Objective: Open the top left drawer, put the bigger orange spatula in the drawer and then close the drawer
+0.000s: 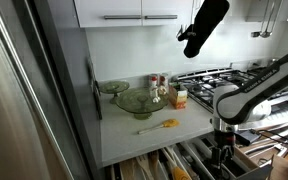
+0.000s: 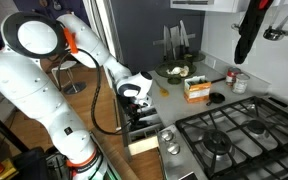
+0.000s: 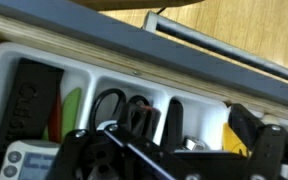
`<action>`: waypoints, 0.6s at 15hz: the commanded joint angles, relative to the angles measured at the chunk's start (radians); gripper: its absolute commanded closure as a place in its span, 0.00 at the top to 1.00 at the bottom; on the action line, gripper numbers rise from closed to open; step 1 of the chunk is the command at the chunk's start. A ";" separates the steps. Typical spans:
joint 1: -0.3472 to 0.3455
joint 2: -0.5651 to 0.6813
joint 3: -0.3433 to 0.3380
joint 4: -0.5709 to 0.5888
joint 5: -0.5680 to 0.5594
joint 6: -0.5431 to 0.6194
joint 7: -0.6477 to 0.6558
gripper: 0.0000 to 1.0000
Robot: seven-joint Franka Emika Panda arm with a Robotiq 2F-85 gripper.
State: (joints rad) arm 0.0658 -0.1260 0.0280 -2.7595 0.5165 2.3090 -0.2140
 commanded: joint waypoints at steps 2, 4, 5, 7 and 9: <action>-0.041 0.008 -0.044 0.001 -0.060 -0.080 0.021 1.00; -0.058 0.002 -0.069 0.002 -0.064 -0.143 -0.023 1.00; -0.066 0.007 -0.080 0.004 -0.064 -0.180 -0.039 1.00; -0.081 0.029 -0.101 0.007 -0.058 -0.257 -0.090 1.00; -0.096 0.049 -0.117 0.007 -0.060 -0.314 -0.127 1.00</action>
State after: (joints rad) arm -0.0052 -0.1068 -0.0643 -2.7536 0.4735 2.0705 -0.2844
